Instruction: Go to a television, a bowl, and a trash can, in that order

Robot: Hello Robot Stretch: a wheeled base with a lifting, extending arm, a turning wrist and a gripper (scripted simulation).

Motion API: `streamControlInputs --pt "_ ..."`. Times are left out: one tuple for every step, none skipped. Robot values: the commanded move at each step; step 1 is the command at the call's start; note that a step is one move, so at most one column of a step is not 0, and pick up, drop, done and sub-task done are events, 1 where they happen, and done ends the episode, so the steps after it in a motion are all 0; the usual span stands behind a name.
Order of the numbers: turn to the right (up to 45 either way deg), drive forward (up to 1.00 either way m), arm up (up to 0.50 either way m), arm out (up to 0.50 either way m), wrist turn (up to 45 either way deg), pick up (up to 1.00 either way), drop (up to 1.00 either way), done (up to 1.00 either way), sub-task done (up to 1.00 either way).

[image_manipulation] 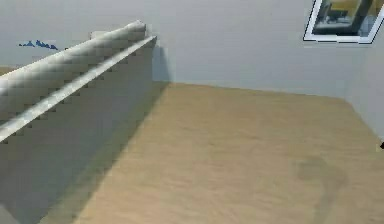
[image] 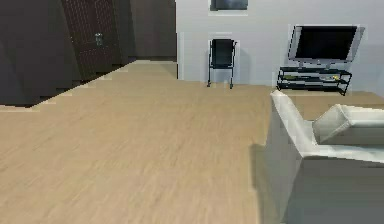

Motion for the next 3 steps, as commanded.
streamControlInputs --pt "0.0 0.80 0.00 0.00 0.0 0.00 0.00 0.00 0.00" --pt "12.0 0.00 0.00 0.00 0.0 0.00 0.00 0.00 0.00" --pt "0.0 1.00 0.00 0.00 0.0 0.00 0.00 0.00 0.00"
